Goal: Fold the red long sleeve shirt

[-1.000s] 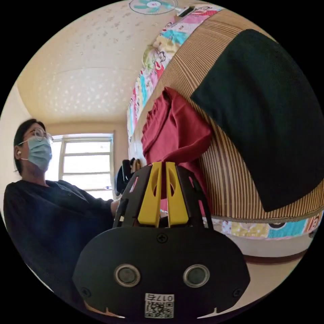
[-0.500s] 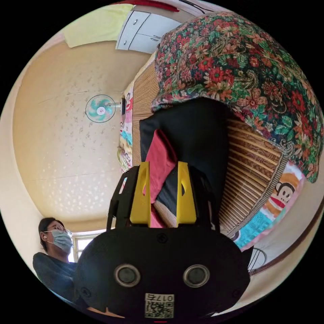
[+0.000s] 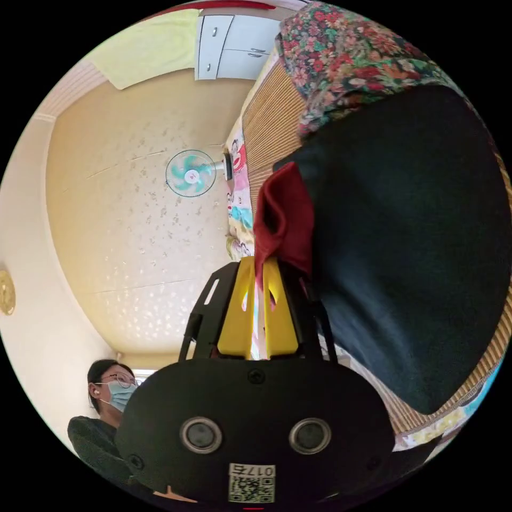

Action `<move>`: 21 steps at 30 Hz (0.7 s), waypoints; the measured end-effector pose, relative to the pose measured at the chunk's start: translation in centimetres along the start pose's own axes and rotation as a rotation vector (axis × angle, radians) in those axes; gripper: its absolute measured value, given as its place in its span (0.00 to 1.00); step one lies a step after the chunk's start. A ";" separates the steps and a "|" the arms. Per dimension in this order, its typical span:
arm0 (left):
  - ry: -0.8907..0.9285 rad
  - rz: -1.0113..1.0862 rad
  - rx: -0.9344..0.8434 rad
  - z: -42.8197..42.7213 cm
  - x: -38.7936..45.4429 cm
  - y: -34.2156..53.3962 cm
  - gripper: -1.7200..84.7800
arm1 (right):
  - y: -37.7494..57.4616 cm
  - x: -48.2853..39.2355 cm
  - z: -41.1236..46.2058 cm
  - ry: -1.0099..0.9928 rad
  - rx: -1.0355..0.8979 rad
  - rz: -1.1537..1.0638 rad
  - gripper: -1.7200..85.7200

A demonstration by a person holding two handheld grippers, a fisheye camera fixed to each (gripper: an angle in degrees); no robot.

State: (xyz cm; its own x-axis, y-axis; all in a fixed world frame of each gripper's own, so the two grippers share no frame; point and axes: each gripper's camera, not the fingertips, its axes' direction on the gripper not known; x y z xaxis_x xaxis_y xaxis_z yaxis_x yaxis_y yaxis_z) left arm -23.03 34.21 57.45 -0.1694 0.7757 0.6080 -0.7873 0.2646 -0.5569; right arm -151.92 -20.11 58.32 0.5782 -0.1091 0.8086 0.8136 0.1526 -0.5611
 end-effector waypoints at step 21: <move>0.018 -0.125 0.078 -1.9 -3.4 6.8 0.11 | -1.2 0.9 -0.7 -0.063 0.190 -0.025 0.06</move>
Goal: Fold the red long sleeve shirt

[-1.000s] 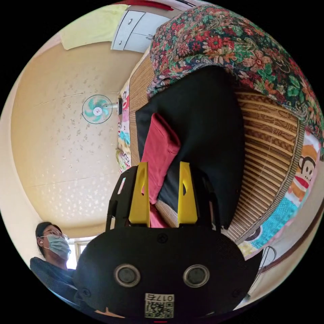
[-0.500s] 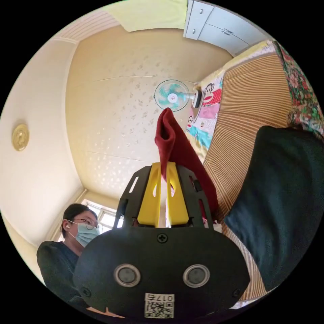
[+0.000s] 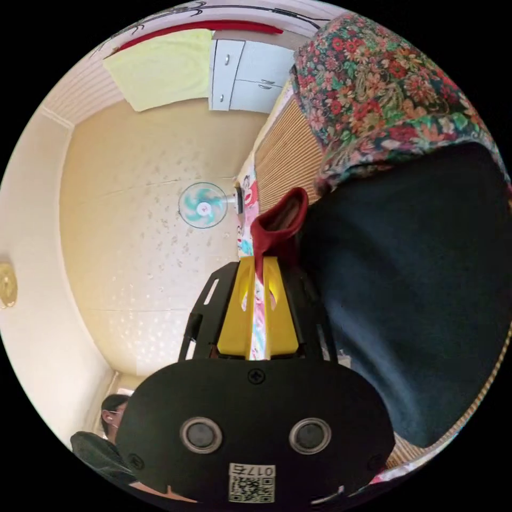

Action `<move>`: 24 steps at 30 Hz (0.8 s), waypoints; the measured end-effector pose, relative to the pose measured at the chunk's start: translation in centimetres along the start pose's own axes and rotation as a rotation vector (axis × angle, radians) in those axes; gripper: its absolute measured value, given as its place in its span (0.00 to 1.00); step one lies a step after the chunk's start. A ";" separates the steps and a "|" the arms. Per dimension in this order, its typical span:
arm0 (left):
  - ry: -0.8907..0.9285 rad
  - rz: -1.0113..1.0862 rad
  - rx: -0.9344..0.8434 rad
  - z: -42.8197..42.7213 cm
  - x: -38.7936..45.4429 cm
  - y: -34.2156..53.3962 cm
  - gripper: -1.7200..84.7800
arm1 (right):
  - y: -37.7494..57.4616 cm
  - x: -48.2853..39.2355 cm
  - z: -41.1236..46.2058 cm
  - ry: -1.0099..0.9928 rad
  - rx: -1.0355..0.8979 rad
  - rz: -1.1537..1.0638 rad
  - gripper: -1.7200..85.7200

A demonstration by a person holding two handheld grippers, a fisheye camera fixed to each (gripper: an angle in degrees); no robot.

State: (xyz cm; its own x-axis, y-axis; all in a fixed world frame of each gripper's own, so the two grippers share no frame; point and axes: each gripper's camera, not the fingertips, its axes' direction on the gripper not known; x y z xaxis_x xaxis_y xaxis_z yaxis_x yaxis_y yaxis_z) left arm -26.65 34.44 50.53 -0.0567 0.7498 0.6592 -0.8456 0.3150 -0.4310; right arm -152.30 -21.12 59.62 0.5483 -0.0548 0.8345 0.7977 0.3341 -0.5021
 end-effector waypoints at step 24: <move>0.066 -0.057 0.320 -11.6 -7.9 3.1 0.12 | 50.5 8.0 29.7 0.041 -1.322 -0.253 0.10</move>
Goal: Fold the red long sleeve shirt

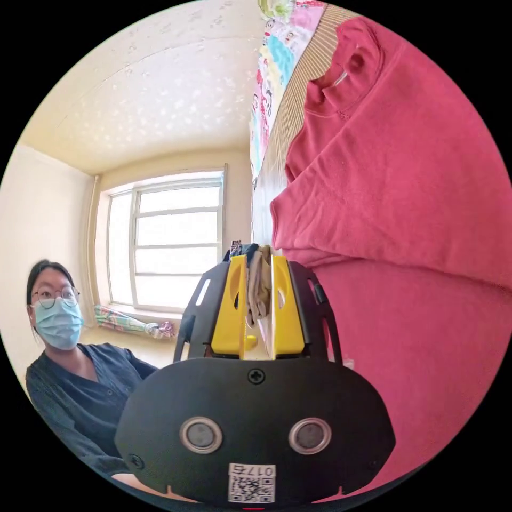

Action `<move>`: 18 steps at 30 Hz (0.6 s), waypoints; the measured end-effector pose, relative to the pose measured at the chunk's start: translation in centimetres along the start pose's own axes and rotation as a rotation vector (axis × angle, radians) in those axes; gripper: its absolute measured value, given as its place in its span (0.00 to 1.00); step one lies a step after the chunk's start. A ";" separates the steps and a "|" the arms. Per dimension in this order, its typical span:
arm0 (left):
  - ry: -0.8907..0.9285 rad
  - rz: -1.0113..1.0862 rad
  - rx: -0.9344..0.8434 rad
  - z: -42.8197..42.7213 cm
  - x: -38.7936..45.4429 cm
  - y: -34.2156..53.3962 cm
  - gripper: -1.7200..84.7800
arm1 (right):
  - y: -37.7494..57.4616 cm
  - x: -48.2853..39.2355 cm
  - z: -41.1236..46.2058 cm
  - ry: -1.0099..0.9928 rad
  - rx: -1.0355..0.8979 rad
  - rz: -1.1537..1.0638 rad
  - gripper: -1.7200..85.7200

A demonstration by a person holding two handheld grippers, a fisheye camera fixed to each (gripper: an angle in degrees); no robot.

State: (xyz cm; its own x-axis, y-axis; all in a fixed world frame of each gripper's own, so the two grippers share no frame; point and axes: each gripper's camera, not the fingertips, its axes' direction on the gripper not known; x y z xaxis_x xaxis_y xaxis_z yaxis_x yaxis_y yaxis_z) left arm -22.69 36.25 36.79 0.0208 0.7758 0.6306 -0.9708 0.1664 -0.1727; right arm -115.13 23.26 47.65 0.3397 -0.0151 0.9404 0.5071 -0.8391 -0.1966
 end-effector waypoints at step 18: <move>0.011 0.006 -0.015 4.9 -4.9 -13.9 0.06 | -6.0 -3.7 -8.9 1.058 0.437 0.047 0.07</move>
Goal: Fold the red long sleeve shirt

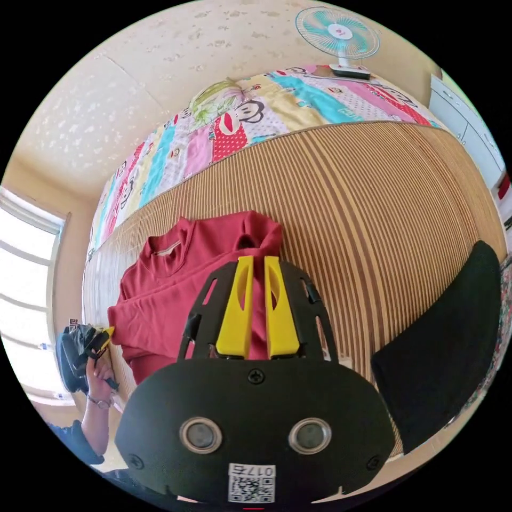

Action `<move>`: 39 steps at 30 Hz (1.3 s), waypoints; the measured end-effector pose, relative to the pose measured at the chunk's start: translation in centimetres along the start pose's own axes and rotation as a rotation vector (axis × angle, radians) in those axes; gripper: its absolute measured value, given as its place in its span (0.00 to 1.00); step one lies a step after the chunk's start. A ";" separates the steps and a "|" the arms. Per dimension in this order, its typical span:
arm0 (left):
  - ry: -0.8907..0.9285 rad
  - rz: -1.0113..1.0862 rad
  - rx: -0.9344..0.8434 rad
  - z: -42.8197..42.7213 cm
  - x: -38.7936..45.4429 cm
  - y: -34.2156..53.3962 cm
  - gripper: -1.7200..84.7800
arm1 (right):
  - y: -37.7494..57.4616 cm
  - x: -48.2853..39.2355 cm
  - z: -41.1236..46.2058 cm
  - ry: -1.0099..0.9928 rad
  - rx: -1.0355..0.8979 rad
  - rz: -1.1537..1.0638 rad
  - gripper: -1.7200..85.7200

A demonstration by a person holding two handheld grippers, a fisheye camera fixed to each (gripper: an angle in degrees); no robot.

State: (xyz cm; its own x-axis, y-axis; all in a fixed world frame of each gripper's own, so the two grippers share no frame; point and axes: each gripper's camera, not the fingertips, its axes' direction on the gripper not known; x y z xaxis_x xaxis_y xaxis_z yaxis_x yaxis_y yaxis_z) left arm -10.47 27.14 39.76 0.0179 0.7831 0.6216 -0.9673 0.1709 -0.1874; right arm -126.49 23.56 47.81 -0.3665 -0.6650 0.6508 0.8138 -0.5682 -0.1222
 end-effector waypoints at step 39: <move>0.073 -0.216 -0.671 -8.1 -6.5 22.7 0.05 | 19.3 23.2 -4.0 -0.369 -0.663 -0.056 0.10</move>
State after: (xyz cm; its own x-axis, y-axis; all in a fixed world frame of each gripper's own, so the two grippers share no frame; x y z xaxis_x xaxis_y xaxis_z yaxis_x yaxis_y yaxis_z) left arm -30.46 30.77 25.27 0.2321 0.7242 0.6493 -0.5762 0.6402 -0.5081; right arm -121.06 -4.80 57.57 -0.1295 -0.4873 0.8636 0.3142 -0.8462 -0.4304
